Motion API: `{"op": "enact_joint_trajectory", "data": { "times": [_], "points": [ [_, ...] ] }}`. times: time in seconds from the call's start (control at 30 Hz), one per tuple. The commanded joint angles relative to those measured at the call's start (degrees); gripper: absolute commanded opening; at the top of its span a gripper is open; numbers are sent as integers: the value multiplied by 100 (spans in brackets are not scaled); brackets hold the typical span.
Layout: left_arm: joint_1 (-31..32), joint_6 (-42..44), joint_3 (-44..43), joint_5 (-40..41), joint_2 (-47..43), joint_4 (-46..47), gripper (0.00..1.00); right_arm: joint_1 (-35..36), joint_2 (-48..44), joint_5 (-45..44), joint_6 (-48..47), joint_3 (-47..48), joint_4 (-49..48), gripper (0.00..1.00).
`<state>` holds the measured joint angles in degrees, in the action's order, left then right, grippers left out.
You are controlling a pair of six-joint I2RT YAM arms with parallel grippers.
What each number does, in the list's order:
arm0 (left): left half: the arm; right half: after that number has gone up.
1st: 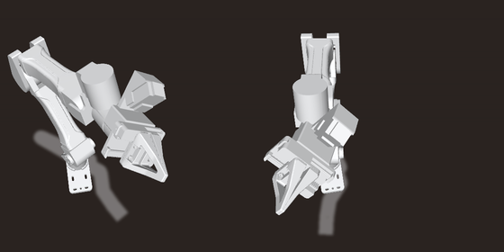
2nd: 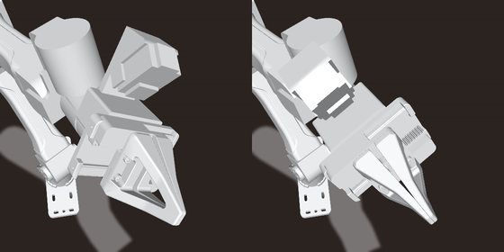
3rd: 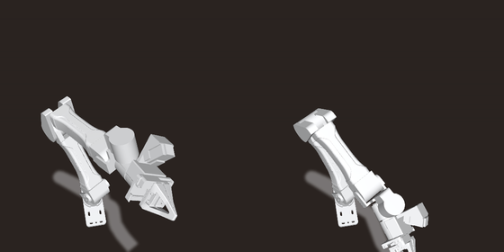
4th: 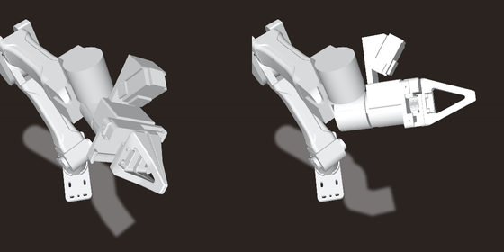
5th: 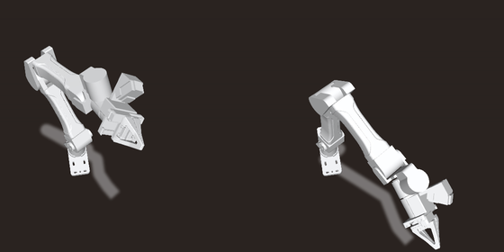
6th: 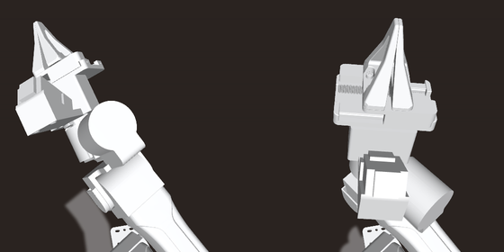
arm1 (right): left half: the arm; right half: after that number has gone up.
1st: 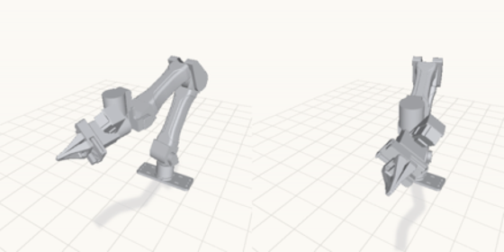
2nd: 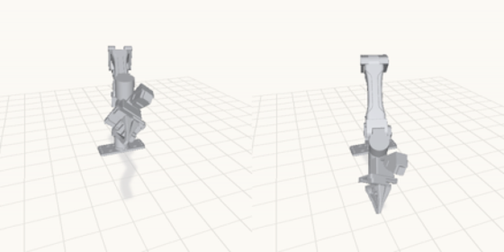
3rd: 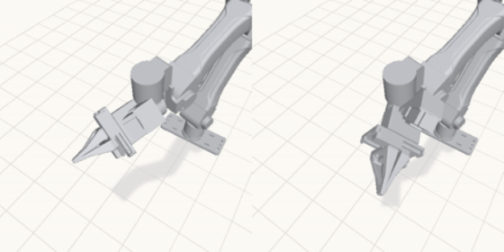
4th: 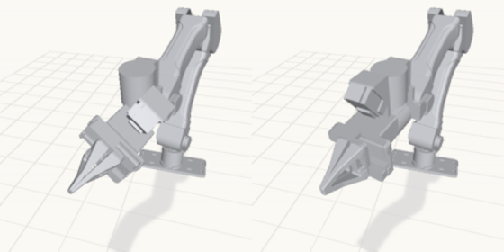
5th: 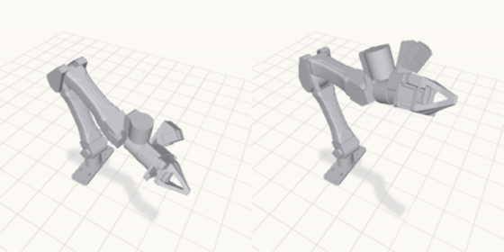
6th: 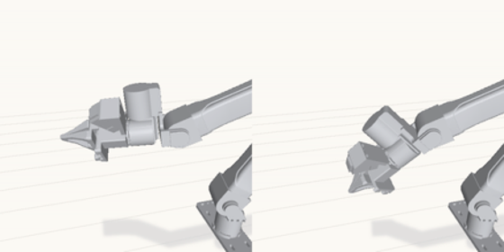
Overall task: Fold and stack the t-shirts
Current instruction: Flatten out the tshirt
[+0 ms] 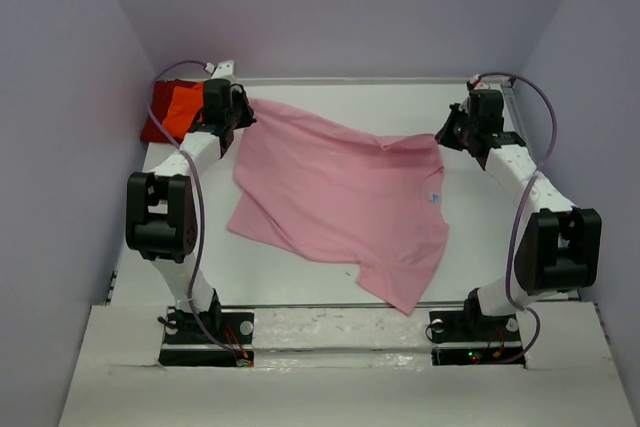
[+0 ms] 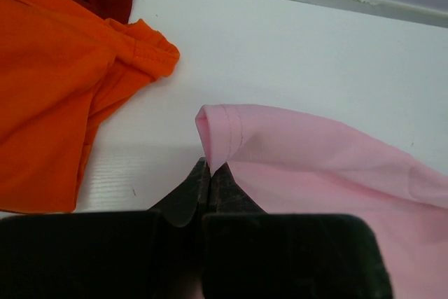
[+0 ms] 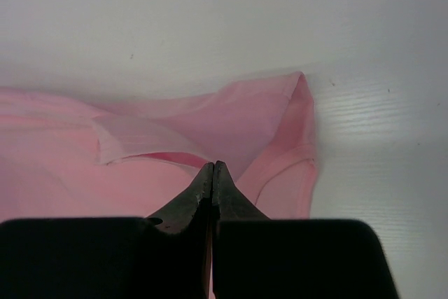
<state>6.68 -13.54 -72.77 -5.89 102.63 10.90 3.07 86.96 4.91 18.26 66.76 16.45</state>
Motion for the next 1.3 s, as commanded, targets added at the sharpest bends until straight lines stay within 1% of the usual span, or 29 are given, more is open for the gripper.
{"op": "enact_joint_trajectory", "data": {
  "times": [0.0, 0.07, 0.17, 0.33, 0.47, 0.53, 0.67, 0.77, 0.83, 0.87, 0.97, 1.0, 1.1, 1.17, 1.27],
  "points": [
    [-35, 36, -210, 211, -595, 212, 0, 18, -92, -34, 11, 504, -37, 0],
    [-35, 1, -307, 176, -560, 89, 0, 18, -82, 97, 46, 522, -28, 0],
    [-35, -69, -71, 167, -569, 229, 0, 18, -214, 151, 99, 321, -80, 0],
    [-35, -166, 298, 167, -253, 18, 0, 18, -416, 28, 125, -224, -98, 0],
    [-52, -359, 474, 167, 20, -52, 0, 18, -653, 124, 239, -690, -177, 0],
    [-52, -430, 518, 115, 55, -26, 0, 18, -776, 151, 266, -953, -203, 0],
    [-35, -500, 528, -52, -58, 62, 0, 18, -996, 81, 195, -1148, -212, 0],
    [-17, -466, 475, -166, -549, 53, 0, 18, -1136, 264, 213, -965, -238, 0],
    [9, -352, 422, -97, -1094, -87, 0, 18, -1216, 370, 213, -823, -221, 0],
    [9, -325, 378, -88, -1522, -192, 0, 18, -1312, 440, 204, -666, -134, 0],
    [53, -298, 325, -105, -2219, -307, 0, 18, -1471, 502, 161, -428, 33, 0],
    [70, -298, 290, -123, -2595, -386, 0, 18, -1576, 494, 160, -323, 43, 0],
    [158, -272, 1, -184, -3133, -640, 0, 18, -1612, 502, 116, -129, 174, 0],
    [211, -202, -271, -158, -3353, -930, 0, 18, -1647, 494, 116, -111, 201, 0],
    [211, -97, -483, -80, -3512, -1098, 0, 18, -1805, 511, 160, -111, 192, 0]
  ]
}}
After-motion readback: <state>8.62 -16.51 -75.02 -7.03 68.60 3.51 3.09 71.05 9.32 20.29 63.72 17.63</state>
